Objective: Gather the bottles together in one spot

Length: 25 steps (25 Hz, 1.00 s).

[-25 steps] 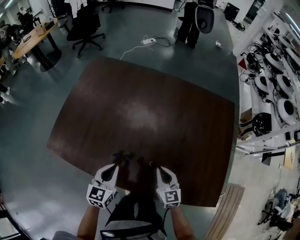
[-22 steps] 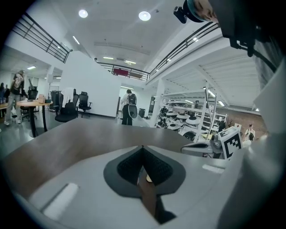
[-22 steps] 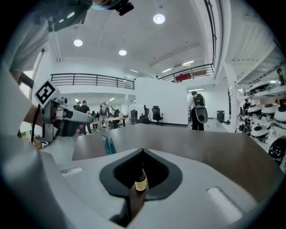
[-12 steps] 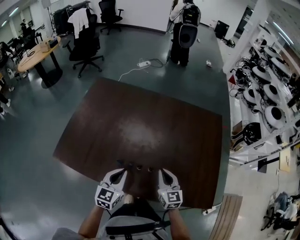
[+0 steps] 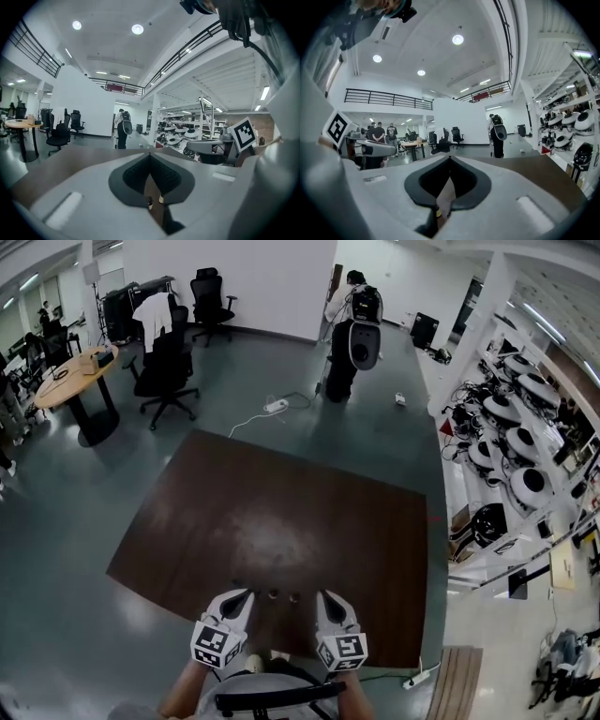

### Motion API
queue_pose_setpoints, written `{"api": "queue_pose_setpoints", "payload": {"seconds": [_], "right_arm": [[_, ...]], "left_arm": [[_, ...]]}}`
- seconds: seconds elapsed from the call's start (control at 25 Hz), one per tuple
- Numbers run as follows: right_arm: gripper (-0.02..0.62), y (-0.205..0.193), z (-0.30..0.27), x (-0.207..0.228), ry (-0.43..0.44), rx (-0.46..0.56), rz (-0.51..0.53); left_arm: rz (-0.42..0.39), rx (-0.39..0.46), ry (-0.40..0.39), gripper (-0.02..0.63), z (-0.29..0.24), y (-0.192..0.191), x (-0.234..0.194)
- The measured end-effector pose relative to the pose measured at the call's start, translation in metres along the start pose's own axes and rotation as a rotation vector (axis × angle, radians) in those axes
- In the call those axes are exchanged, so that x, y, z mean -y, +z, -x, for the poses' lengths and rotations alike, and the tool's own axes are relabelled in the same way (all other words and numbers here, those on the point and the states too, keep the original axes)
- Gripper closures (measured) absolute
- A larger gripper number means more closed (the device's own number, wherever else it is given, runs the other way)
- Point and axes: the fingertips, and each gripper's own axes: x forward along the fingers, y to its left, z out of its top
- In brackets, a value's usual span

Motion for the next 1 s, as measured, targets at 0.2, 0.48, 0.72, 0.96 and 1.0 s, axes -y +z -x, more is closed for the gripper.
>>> {"api": "queue_pose_setpoints", "payload": {"seconds": [0.2, 0.48, 0.72, 0.96, 1.0], "right_arm": [[0.594, 0.008, 0.008, -0.001, 0.001, 0.016, 0.035], [0.594, 0.002, 0.011, -0.008, 0.011, 0.009, 0.044], [0.594, 0.003, 0.007, -0.012, 0.018, 0.018, 0.048], [0.594, 0.001, 0.007, -0.009, 0.016, 0.016, 0.039], [0.594, 0.000, 0.007, -0.009, 0.018, 0.014, 0.039]], "left_arm": [[-0.008, 0.011, -0.010, 0.606, 0.000, 0.006, 0.004], [-0.014, 0.025, -0.003, 0.606, 0.000, 0.005, 0.001], [-0.018, 0.027, -0.002, 0.606, 0.002, 0.006, 0.001], [-0.020, 0.031, 0.011, 0.606, 0.003, 0.008, -0.002], [-0.020, 0.031, 0.014, 0.606, 0.004, 0.009, -0.002]]}}
